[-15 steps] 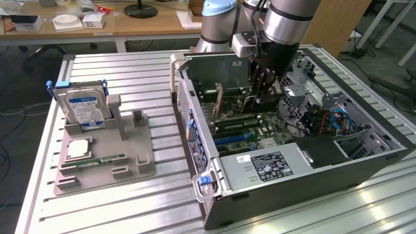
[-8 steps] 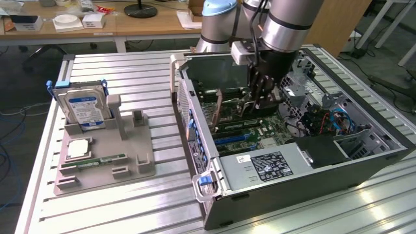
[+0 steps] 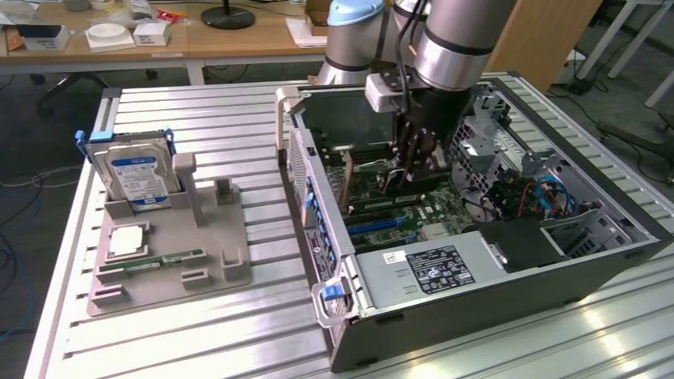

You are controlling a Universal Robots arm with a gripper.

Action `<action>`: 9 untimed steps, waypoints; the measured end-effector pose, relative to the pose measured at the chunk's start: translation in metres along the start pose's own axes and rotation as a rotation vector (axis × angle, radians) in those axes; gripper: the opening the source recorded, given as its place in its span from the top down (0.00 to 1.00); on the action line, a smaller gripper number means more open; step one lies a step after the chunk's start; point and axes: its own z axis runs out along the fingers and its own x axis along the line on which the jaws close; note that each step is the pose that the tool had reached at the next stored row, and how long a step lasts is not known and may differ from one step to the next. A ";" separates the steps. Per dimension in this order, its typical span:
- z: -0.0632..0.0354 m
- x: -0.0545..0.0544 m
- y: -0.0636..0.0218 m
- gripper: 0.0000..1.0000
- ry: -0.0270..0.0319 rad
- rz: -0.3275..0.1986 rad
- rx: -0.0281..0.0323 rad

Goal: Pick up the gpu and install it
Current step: 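Insert the gpu into the slot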

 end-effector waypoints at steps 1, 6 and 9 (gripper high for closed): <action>0.0004 0.000 0.0001 0.73 0.0003 -0.012 -0.0005; 0.0052 0.002 0.0009 0.73 0.0005 -0.024 -0.0010; 0.0081 0.005 0.0011 0.73 0.0006 -0.024 -0.0010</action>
